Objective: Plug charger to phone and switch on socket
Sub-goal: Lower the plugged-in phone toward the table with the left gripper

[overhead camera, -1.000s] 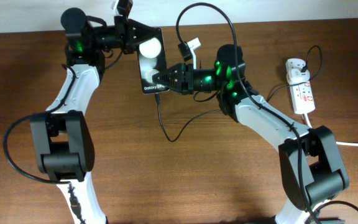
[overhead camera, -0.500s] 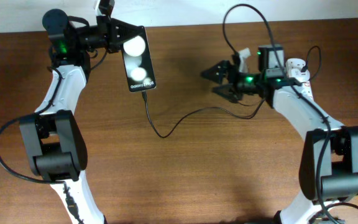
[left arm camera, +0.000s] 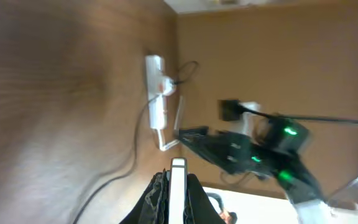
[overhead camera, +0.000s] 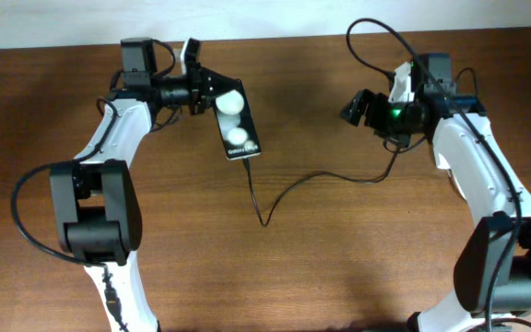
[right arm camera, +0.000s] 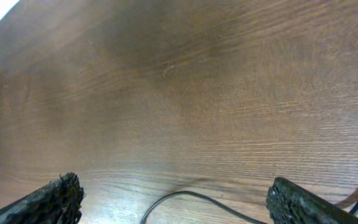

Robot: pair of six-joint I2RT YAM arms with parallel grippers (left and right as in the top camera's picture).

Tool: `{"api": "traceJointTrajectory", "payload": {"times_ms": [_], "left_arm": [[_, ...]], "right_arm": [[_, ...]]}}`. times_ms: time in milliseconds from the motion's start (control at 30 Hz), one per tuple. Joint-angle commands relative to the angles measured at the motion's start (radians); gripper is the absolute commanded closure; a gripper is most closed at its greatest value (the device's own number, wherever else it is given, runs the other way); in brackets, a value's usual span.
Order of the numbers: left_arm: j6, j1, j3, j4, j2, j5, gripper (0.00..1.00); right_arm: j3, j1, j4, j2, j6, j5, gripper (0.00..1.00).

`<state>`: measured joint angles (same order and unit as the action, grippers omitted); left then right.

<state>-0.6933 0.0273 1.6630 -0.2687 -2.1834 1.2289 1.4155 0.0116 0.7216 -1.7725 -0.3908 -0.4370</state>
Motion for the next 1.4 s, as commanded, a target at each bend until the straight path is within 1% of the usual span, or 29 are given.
{"api": "traceJointTrajectory", "payload": {"times_ms": [0,33,100,167,200,300,367,533,600,700,733,767,800,933,1000,1100,1133,1200,1367], "left_arm": [[0.189,0.024,0.003,-0.148,-0.003,-0.201,1.00],[0.234,0.041,0.003,-0.202,-0.003,-0.261,1.00],[0.346,0.076,0.002,-0.249,-0.003,-0.279,1.00],[0.351,0.111,0.002,-0.336,-0.005,-0.441,1.00],[0.351,0.126,0.002,-0.354,-0.010,-0.472,1.00],[0.351,0.145,0.000,-0.354,-0.013,-0.523,1.00],[0.351,0.140,0.000,-0.353,-0.014,-0.530,1.00],[0.350,0.140,0.000,-0.349,-0.014,-0.597,1.00],[0.350,0.141,0.000,-0.330,-0.016,-0.602,1.00],[0.315,0.149,0.000,-0.293,-0.050,-0.632,1.00],[0.284,0.151,0.000,-0.285,-0.068,-0.631,1.00],[0.260,0.153,0.000,-0.261,-0.098,-0.595,1.00],[0.260,0.154,0.000,-0.243,-0.113,-0.550,1.00],[0.260,0.161,0.000,-0.229,-0.116,-0.525,1.00],[0.260,0.184,0.000,-0.225,-0.117,-0.525,1.00],[0.259,0.240,0.000,-0.170,-0.117,-0.526,1.00],[0.239,0.249,0.000,-0.158,-0.117,-0.531,1.00],[0.186,0.261,0.000,-0.158,-0.117,-0.563,1.00],[0.181,0.267,0.000,-0.158,-0.117,-0.601,1.00]], "right_arm": [[0.032,0.001,0.030,0.022,0.021,0.023,0.02],[0.032,0.000,0.041,0.022,0.034,0.023,0.03],[0.032,-0.006,0.060,0.022,0.055,0.022,0.06],[0.032,-0.035,0.068,0.022,0.067,0.023,0.07],[0.032,-0.047,0.068,0.022,0.070,0.024,0.07],[0.032,-0.111,0.069,0.021,0.070,0.024,0.08],[0.032,-0.136,0.069,0.021,0.073,0.032,0.08],[0.032,-0.150,0.092,0.021,0.073,0.035,0.12],[0.032,-0.150,0.098,0.021,0.073,0.034,0.13],[0.032,-0.150,0.143,0.021,0.073,0.025,0.17],[0.032,-0.150,0.156,0.021,0.073,0.023,0.18],[0.032,-0.150,0.164,0.021,0.073,0.023,0.19],[0.032,-0.150,0.164,0.021,0.078,0.023,0.19],[0.032,-0.150,0.161,0.021,0.081,0.024,0.19],[0.032,-0.150,0.161,0.021,0.080,0.024,0.19],[0.032,-0.150,0.163,0.021,0.080,0.024,0.19],[0.032,-0.150,0.163,0.021,0.080,0.024,0.19],[0.032,-0.150,0.162,0.021,0.080,0.024,0.19],[0.032,-0.150,0.165,0.021,0.080,0.023,0.19]]}}
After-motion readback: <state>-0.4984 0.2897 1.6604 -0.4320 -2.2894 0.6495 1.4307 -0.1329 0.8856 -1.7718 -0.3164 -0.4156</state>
